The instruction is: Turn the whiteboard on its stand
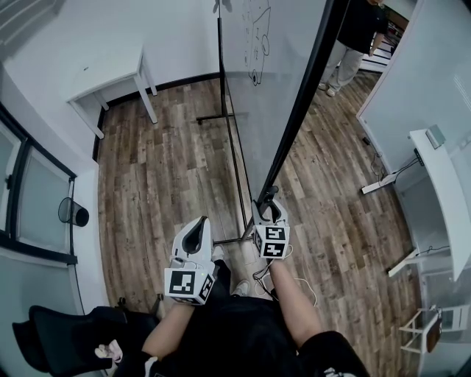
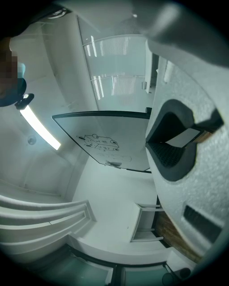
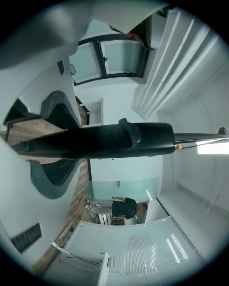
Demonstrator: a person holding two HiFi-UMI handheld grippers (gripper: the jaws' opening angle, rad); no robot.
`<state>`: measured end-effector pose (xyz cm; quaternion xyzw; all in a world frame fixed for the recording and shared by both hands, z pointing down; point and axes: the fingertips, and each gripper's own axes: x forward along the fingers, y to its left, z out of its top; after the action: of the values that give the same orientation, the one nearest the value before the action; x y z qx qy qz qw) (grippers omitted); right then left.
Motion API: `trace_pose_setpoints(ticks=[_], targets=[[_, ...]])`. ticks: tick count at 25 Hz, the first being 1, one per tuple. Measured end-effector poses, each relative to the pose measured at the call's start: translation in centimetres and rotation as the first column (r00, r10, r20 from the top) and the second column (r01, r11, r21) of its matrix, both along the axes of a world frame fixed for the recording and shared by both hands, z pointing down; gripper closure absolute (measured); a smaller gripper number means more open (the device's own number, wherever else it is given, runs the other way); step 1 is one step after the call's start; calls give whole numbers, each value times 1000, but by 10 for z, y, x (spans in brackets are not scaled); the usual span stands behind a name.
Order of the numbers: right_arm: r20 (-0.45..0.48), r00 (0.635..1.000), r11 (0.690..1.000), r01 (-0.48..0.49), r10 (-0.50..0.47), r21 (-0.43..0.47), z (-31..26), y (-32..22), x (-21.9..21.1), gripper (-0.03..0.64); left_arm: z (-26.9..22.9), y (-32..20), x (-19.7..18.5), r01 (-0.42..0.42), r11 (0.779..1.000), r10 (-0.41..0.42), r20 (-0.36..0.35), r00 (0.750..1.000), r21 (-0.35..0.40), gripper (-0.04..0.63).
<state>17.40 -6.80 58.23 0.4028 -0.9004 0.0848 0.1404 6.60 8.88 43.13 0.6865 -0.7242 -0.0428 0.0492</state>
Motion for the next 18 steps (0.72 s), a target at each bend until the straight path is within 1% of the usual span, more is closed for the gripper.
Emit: trace_pose_setpoints(ticks=[5, 10, 13, 18], targets=[[-7, 1000, 1000, 13, -13, -15, -3, 13, 10, 405, -3, -3, -3, -6, 1000, 6, 5, 1000, 4, 583], [23, 1000, 1000, -17, 17, -5, -21, 24, 30, 407, -6, -5, -1, -20, 1000, 20, 5, 1000, 10, 583], [63, 997, 999, -36, 35, 20, -42, 29, 42, 429, -8, -5, 0, -25, 1000, 25, 5, 1000, 14, 583], [130, 991, 997, -49, 42, 53, -79, 37, 51, 498, -7, -5, 6, -27, 999, 27, -5, 1000, 17, 583]])
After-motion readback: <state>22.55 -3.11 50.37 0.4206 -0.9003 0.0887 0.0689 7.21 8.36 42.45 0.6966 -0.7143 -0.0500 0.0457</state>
